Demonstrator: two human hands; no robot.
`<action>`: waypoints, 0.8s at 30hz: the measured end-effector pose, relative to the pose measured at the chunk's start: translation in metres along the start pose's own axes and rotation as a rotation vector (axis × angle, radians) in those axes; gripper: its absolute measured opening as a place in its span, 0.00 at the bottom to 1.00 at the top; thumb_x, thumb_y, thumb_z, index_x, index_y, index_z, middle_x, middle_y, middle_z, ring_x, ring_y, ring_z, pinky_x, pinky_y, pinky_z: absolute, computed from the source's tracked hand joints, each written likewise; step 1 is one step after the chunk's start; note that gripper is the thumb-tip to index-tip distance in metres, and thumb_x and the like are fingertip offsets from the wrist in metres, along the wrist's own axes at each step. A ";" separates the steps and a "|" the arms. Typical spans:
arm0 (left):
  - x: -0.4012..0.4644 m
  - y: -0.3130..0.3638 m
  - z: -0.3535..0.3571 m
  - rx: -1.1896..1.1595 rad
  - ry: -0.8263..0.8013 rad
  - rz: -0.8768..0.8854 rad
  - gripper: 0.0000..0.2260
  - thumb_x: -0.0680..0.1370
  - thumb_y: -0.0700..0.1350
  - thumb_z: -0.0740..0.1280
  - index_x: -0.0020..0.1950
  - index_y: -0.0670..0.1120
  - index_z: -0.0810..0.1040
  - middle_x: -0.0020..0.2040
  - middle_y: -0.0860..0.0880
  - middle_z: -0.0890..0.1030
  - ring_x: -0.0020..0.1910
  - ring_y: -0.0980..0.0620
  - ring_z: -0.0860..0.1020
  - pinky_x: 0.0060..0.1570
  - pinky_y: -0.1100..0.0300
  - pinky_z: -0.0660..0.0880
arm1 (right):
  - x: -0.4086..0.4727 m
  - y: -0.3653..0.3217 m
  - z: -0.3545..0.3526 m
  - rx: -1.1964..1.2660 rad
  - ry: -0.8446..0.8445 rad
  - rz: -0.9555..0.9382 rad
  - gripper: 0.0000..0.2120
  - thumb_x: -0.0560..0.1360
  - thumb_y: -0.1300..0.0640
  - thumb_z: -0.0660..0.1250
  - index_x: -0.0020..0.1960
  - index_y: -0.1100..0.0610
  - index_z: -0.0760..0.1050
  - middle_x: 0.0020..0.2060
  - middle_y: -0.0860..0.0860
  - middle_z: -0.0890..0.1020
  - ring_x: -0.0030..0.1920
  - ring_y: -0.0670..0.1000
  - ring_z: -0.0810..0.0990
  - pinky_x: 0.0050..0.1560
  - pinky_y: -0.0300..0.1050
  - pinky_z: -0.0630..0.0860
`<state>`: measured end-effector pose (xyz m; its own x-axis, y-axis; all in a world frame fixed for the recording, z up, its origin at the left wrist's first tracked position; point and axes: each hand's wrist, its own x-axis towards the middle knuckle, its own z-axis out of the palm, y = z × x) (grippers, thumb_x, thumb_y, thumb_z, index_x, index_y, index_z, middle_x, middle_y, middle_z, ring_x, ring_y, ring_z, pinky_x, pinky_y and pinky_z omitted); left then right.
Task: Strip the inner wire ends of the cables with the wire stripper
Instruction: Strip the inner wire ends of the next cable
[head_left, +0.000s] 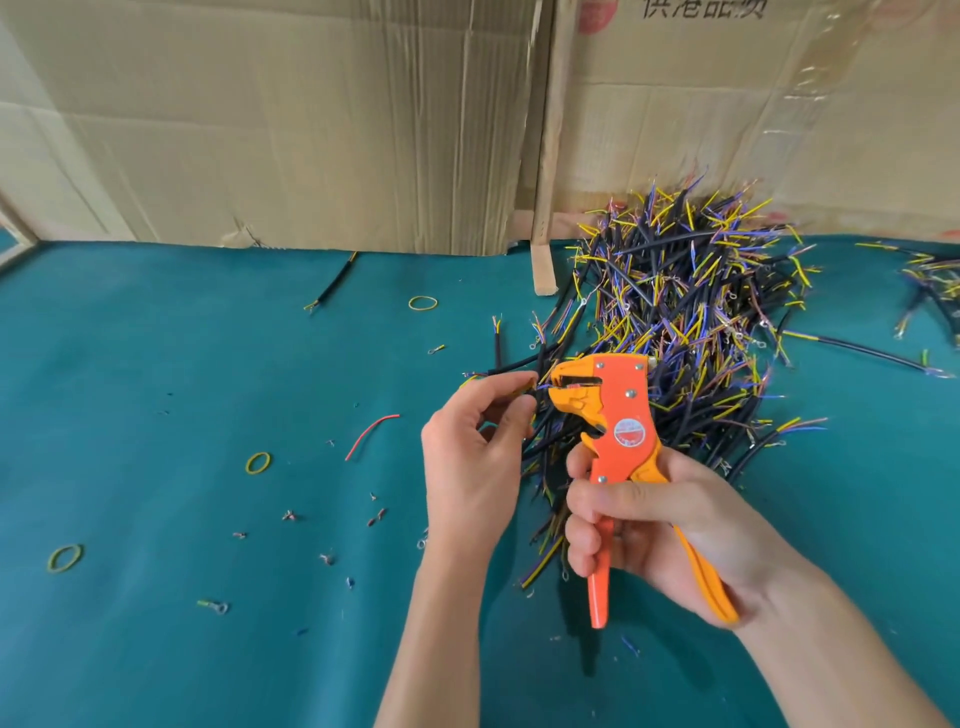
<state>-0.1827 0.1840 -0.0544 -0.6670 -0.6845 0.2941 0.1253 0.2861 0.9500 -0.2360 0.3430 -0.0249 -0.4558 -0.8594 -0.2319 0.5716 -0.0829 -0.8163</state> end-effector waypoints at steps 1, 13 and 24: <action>0.000 0.000 0.000 0.002 0.001 0.000 0.10 0.78 0.37 0.71 0.52 0.51 0.85 0.41 0.56 0.84 0.40 0.54 0.81 0.46 0.60 0.76 | 0.001 0.000 0.001 0.015 0.004 -0.002 0.10 0.69 0.64 0.76 0.48 0.62 0.79 0.34 0.58 0.73 0.32 0.58 0.75 0.34 0.53 0.76; -0.002 -0.001 0.005 0.000 -0.050 -0.002 0.11 0.78 0.35 0.70 0.53 0.49 0.86 0.43 0.56 0.86 0.41 0.57 0.82 0.45 0.65 0.76 | 0.010 0.012 0.019 0.015 0.226 -0.094 0.23 0.66 0.54 0.79 0.29 0.55 0.63 0.22 0.50 0.60 0.18 0.48 0.59 0.20 0.37 0.60; -0.004 0.012 0.006 -0.030 0.195 -0.040 0.17 0.74 0.33 0.71 0.57 0.51 0.80 0.41 0.53 0.85 0.42 0.54 0.85 0.49 0.55 0.82 | 0.004 0.001 -0.007 0.265 -0.039 -0.214 0.24 0.59 0.62 0.84 0.51 0.61 0.78 0.40 0.60 0.77 0.39 0.60 0.78 0.44 0.54 0.80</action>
<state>-0.1829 0.1937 -0.0446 -0.5171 -0.8128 0.2683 0.1256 0.2380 0.9631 -0.2417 0.3426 -0.0304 -0.5608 -0.8267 -0.0454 0.6256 -0.3872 -0.6773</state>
